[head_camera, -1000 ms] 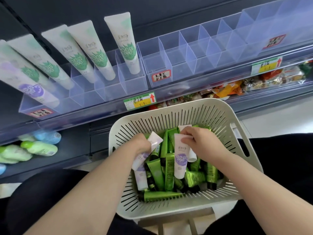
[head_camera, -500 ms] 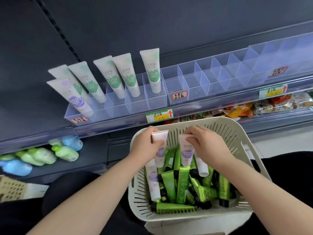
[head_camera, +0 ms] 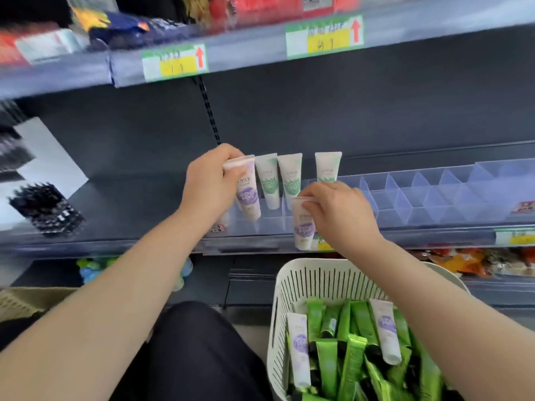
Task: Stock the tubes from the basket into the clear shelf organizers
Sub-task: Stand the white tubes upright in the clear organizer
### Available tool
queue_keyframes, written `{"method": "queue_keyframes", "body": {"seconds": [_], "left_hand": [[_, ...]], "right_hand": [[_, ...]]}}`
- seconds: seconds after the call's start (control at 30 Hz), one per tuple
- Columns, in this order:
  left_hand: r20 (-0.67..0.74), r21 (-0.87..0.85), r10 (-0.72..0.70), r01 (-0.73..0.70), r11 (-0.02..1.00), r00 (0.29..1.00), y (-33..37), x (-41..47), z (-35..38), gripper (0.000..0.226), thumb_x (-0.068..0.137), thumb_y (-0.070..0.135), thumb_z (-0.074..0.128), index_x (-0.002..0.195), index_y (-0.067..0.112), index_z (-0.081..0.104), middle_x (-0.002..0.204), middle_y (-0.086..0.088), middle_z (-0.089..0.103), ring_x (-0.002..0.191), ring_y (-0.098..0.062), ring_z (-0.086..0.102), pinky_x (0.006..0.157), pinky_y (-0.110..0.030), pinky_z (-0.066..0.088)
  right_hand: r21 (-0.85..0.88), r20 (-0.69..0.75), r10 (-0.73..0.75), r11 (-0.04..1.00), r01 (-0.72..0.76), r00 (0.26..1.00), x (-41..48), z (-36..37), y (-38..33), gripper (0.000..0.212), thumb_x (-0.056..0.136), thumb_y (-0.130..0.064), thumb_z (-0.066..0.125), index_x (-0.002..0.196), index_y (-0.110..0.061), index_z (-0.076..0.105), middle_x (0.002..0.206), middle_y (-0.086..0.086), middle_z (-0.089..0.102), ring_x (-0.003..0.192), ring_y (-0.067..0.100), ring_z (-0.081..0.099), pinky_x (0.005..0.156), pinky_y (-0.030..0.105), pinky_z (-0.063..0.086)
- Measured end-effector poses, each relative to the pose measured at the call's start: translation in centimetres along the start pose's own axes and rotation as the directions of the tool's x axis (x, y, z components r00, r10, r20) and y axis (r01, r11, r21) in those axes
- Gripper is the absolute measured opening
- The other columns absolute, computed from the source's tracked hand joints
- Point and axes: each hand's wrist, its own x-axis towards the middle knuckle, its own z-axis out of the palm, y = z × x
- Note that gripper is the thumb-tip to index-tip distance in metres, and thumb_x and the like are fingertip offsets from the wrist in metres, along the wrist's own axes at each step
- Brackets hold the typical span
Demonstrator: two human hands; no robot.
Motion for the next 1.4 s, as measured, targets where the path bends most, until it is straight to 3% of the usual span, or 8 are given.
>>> {"method": "queue_keyframes", "body": {"seconds": [0.13, 0.23, 0.3, 0.43, 0.6, 0.77, 1.13, 1.4], "left_hand": [[0.019, 0.089, -0.03, 0.029, 0.996, 0.999, -0.9, 2.5, 0.3, 0.016, 0.087, 0.012, 0.055, 0.085, 0.027, 0.061, 0.089, 0.007, 0.062, 0.076, -0.008, 0.054, 0.055, -0.012, 0.036], [0.072, 0.164, -0.07, 0.058, 0.985, 0.995, -1.7, 3.5, 1.6, 0.019, 0.088, 0.007, 0.05, 0.089, 0.024, 0.058, 0.089, 0.004, 0.058, 0.081, -0.018, 0.054, 0.062, -0.032, 0.045], [0.074, 0.177, -0.088, 0.074, 0.981, 0.993, -2.1, 4.4, 1.9, 0.016, 0.089, 0.008, 0.05, 0.089, 0.022, 0.057, 0.091, 0.002, 0.057, 0.082, -0.02, 0.054, 0.065, -0.036, 0.047], [0.104, 0.244, -0.077, 0.05, 0.968, 0.992, -2.7, 6.0, 2.1, 0.014, 0.089, 0.008, 0.052, 0.088, 0.022, 0.055, 0.091, 0.001, 0.057, 0.083, -0.02, 0.053, 0.065, -0.036, 0.046], [0.21, 0.342, -0.13, 0.052, 0.938, 0.969, -3.2, 5.5, 3.1, 0.021, 0.083, -0.002, 0.047, 0.087, 0.019, 0.049, 0.086, -0.001, 0.053, 0.074, -0.022, 0.05, 0.052, -0.029, 0.031], [0.307, 0.394, -0.169, 0.037, 0.918, 0.936, -3.9, 4.7, 3.5, 0.025, 0.083, -0.006, 0.047, 0.104, 0.005, 0.053, 0.097, -0.014, 0.057, 0.081, -0.029, 0.051, 0.057, -0.033, 0.038], [0.192, 0.415, 0.128, -0.198, 0.888, 0.973, -3.5, 5.0, 2.0, 0.044, 0.079, -0.006, 0.061, 0.115, 0.018, 0.056, 0.113, -0.002, 0.056, 0.104, -0.022, 0.051, 0.073, -0.037, 0.047], [0.338, 0.519, 0.316, -0.456, 0.723, 0.886, -4.0, 3.6, 1.9, 0.037, 0.087, 0.002, 0.057, 0.12, 0.018, 0.058, 0.12, -0.001, 0.056, 0.118, -0.023, 0.042, 0.092, -0.037, 0.04]], "right_hand": [[-0.02, -0.035, -0.023, 1.0, 0.023, 0.999, 3.3, 0.1, -2.0, 0.019, 0.093, -0.024, 0.051, 0.108, -0.023, 0.063, 0.1, -0.001, 0.066, 0.093, 0.025, 0.056, 0.073, 0.035, 0.034], [-0.021, -0.023, -0.012, 1.0, 0.011, 1.0, 5.2, 0.4, -2.7, 0.021, 0.095, -0.025, 0.047, 0.11, -0.024, 0.061, 0.105, -0.002, 0.065, 0.097, 0.023, 0.055, 0.074, 0.035, 0.036], [-0.019, -0.025, -0.005, 1.0, 0.004, 1.0, 5.9, 0.6, -3.0, 0.02, 0.095, -0.025, 0.047, 0.11, -0.023, 0.06, 0.105, -0.002, 0.064, 0.096, 0.023, 0.055, 0.072, 0.034, 0.037], [-0.009, -0.055, 0.008, 1.0, -0.009, 0.998, 6.7, 0.9, -3.2, 0.018, 0.093, -0.02, 0.051, 0.109, -0.021, 0.06, 0.105, 0.001, 0.065, 0.094, 0.024, 0.055, 0.072, 0.036, 0.04], [-0.003, -0.035, 0.022, 1.0, -0.022, 0.999, 7.6, 1.9, -3.4, 0.019, 0.092, -0.018, 0.052, 0.109, -0.021, 0.059, 0.104, 0.001, 0.064, 0.094, 0.024, 0.054, 0.072, 0.037, 0.042], [-0.015, -0.039, 0.003, 1.0, -0.004, 0.999, 8.4, 2.7, -3.5, 0.017, 0.093, -0.02, 0.049, 0.107, -0.021, 0.058, 0.101, 0.0, 0.063, 0.092, 0.024, 0.054, 0.072, 0.037, 0.041], [-0.092, 0.022, 0.004, 0.996, -0.002, 1.0, 9.8, 5.6, -3.0, 0.018, 0.09, -0.021, 0.054, 0.108, -0.021, 0.059, 0.1, 0.002, 0.065, 0.087, 0.024, 0.057, 0.07, 0.036, 0.039], [-0.134, 0.133, -0.005, 0.991, 0.023, 0.991, 9.4, 7.3, -2.6, 0.023, 0.091, -0.014, 0.051, 0.111, -0.021, 0.059, 0.104, 0.004, 0.064, 0.092, 0.025, 0.057, 0.069, 0.034, 0.038]]}}
